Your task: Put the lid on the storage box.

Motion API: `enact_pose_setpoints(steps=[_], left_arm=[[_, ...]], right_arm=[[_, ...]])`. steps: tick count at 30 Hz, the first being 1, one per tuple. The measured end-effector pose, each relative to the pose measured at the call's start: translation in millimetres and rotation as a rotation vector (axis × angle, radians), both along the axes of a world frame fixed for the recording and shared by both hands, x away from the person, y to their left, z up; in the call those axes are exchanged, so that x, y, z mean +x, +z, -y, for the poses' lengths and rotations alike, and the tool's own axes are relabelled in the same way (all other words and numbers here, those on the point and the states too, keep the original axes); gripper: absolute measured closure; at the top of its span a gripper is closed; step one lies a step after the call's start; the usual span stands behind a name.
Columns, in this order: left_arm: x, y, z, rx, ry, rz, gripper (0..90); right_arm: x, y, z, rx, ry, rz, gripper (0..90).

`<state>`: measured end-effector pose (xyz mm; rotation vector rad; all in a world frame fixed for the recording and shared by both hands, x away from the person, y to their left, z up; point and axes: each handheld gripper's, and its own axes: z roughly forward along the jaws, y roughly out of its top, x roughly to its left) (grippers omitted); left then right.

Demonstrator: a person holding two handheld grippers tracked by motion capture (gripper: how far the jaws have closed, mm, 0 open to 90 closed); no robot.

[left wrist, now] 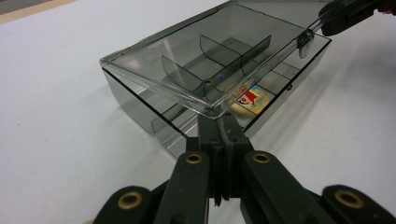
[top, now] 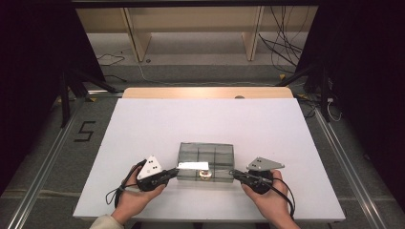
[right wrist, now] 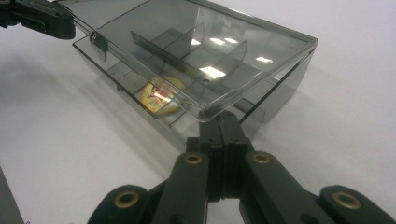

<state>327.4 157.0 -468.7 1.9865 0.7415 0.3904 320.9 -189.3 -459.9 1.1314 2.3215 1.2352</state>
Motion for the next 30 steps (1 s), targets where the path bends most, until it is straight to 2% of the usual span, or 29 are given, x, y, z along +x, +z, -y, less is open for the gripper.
enact_pose_setpoints(steps=[30], left_arm=[[-5.6,-3.6,-1.7,0.014,-0.013,-0.015,89.4]], right_arm=[[-8.1,-0.6,1.3,-0.016,0.011,-0.010,90.0]])
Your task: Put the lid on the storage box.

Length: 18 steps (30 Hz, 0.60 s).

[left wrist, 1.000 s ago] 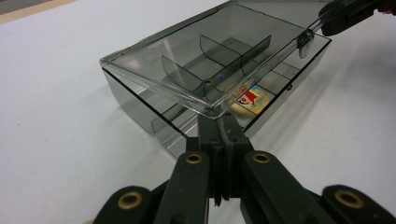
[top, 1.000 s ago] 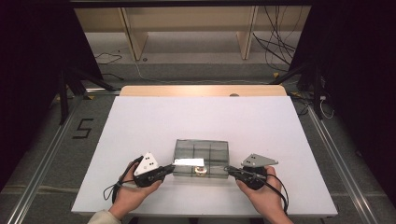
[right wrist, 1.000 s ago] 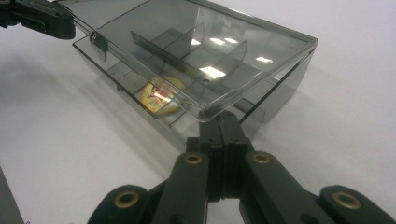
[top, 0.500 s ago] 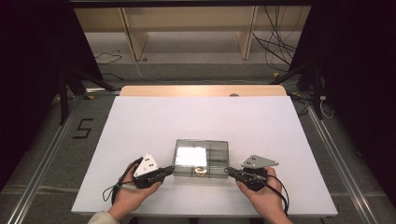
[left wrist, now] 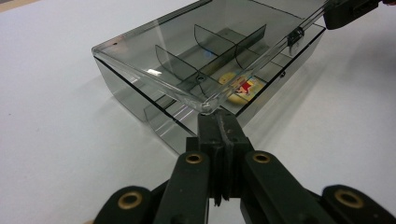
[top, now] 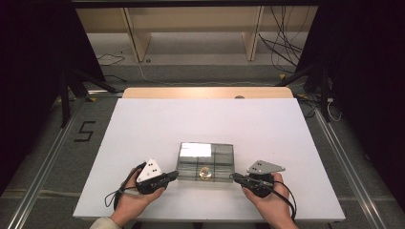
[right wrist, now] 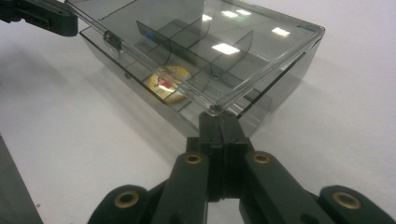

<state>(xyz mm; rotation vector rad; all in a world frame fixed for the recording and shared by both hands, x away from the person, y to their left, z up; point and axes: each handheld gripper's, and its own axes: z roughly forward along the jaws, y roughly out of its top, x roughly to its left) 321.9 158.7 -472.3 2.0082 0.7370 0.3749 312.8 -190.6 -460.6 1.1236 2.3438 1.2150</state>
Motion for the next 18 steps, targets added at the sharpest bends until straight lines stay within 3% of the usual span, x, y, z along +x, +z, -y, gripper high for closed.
enact_pose_setpoints(steps=[18], left_arm=[[-1.8,-6.0,-1.0,0.030,-0.008,-0.031,89.3]], right_arm=[[-2.3,-5.6,2.3,-0.020,-0.003,-0.033,90.0]])
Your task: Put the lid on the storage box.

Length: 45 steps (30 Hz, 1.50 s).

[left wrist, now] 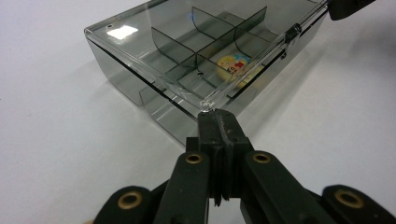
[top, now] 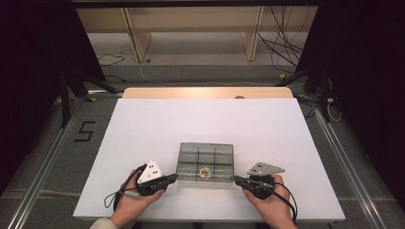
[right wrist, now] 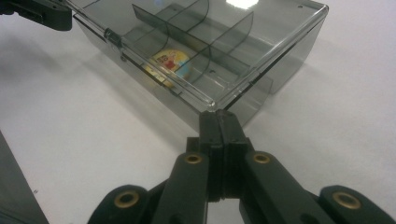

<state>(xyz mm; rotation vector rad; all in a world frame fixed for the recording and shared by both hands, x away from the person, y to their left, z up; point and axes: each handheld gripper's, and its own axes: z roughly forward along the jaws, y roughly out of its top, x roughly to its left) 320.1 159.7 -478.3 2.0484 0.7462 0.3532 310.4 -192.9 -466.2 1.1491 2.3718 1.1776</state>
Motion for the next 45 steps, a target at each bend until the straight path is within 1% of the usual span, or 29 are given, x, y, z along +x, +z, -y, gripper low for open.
enact_pose_setpoints(steps=[11,13,15,27,29,31,36,37,39,41,45], left_arm=[[-0.3,-1.9,0.2,0.011,-0.005,-0.018,89.3],[-0.3,-1.6,-0.3,0.013,-0.007,-0.018,88.9],[-0.7,-1.4,-0.6,0.005,-0.002,-0.018,88.5],[-2.3,-0.2,-9.7,0.010,0.020,-0.011,87.0],[-2.3,-0.3,-11.7,0.014,0.026,-0.003,86.5],[-2.2,-0.4,-14.5,0.009,0.036,-0.004,85.4],[-1.3,-0.8,-22.2,0.002,0.067,0.011,81.6],[-1.1,-0.8,-23.9,0.011,0.068,0.014,80.4],[-0.7,-2.1,-26.3,0.011,0.083,0.022,78.1],[-0.1,-2.7,-29.5,0.021,0.092,0.030,74.9],[1.2,-3.3,-35.7,0.012,0.117,0.033,69.1]], right_arm=[[0.7,-3.7,1.8,-0.014,-0.008,-0.022,90.0],[0.9,-4.0,2.2,-0.015,-0.007,-0.022,90.0],[0.9,-3.8,2.8,-0.014,-0.013,-0.020,90.0],[1.3,-3.4,9.7,-0.015,-0.033,-0.011,88.2],[1.6,-3.5,11.6,-0.018,-0.032,-0.006,87.6],[1.6,-3.5,13.5,-0.017,-0.043,-0.005,86.4],[2.4,-4.3,19.8,-0.018,-0.055,0.005,82.9],[2.4,-4.4,21.0,-0.019,-0.057,0.004,82.0],[2.5,-4.7,23.2,-0.020,-0.062,0.008,79.8],[2.7,-5.2,24.8,-0.018,-0.063,0.015,76.7],[3.0,-6.4,28.5,-0.018,-0.061,0.029,70.6]])
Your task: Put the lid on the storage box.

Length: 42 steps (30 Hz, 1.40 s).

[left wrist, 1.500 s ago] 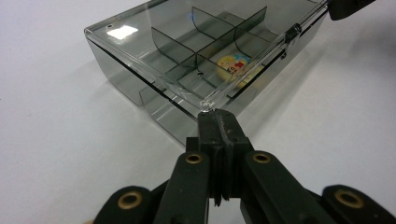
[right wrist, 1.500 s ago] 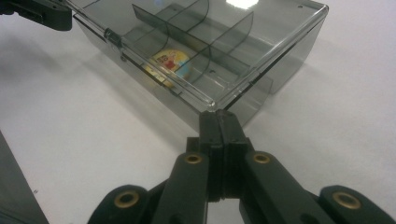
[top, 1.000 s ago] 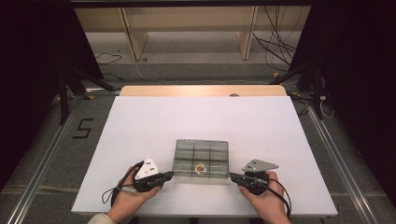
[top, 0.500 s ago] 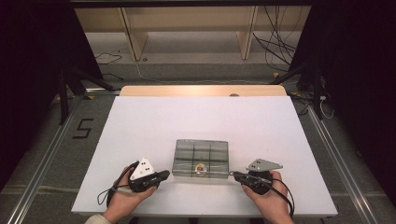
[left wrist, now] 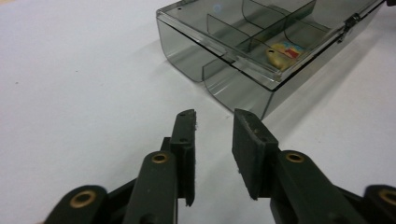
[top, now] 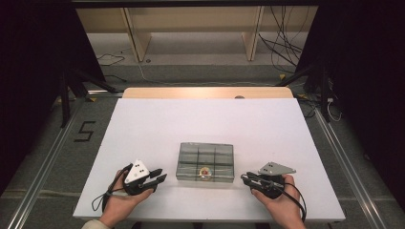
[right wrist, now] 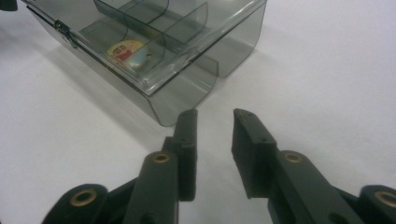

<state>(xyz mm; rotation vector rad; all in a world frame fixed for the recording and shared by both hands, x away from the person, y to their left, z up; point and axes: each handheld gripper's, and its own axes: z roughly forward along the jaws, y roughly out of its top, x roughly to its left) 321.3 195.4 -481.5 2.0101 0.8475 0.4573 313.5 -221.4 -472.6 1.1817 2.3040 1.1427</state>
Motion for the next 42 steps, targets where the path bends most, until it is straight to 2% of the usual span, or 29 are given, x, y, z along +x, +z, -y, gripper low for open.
enact_pose_setpoints(steps=[14,26,36,42], left_arm=[[1.8,-1.7,-15.5,-0.022,0.059,0.002,49.7],[1.4,-2.6,-24.5,-0.022,0.062,-0.008,35.2],[1.4,-6.2,-35.5,0.001,0.070,-0.012,29.7],[0.8,-6.2,-40.6,-0.003,0.089,-0.005,27.4]], right_arm=[[-0.5,-4.0,16.4,-0.015,0.009,0.024,55.9],[-1.3,-5.0,30.2,0.002,-0.002,0.058,44.2],[-1.1,-6.2,41.9,0.008,-0.027,0.069,38.5],[-0.8,-7.9,47.1,0.010,-0.043,0.072,36.6]])
